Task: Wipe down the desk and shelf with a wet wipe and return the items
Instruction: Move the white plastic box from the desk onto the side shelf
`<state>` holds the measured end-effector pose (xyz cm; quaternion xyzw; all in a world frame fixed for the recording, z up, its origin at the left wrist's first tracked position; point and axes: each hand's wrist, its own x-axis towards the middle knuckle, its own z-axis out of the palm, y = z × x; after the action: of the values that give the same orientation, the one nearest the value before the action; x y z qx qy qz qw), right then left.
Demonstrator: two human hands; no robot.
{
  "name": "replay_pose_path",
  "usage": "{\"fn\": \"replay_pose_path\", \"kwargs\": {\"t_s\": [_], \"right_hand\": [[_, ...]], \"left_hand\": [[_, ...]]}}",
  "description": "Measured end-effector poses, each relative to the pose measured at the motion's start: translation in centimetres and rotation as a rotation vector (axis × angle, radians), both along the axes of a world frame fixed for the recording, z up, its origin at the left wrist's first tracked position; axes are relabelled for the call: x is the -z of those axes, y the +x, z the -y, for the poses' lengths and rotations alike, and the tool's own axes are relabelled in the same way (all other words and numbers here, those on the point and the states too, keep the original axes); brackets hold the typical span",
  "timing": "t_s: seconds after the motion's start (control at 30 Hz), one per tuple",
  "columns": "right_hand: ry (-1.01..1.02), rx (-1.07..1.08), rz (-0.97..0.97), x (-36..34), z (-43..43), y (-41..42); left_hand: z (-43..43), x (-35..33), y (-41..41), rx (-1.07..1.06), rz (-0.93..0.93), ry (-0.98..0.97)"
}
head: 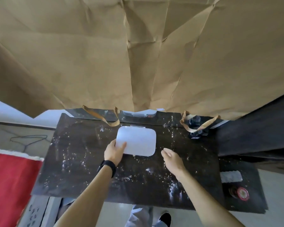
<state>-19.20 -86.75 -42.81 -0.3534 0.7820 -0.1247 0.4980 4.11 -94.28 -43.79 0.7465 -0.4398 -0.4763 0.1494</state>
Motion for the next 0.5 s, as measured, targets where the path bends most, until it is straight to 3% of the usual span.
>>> {"fn": "replay_pose_path", "kwargs": {"t_s": [0.1,0.3,0.5], "right_hand": [[0.025,0.001,0.109,0.2,1.0,2.2],[0.009,0.139,0.127,0.0,0.2,3.2],[-0.044,0.293,0.297,-0.3,-2.0,1.2]], "left_hand": [[0.2,0.0,0.1,0.010,-0.015,-0.011],[-1.8,0.2,0.2,-0.070,-0.054,0.013],[-4.3,-1.6,-2.4,-0.298,-0.402,0.025]]}}
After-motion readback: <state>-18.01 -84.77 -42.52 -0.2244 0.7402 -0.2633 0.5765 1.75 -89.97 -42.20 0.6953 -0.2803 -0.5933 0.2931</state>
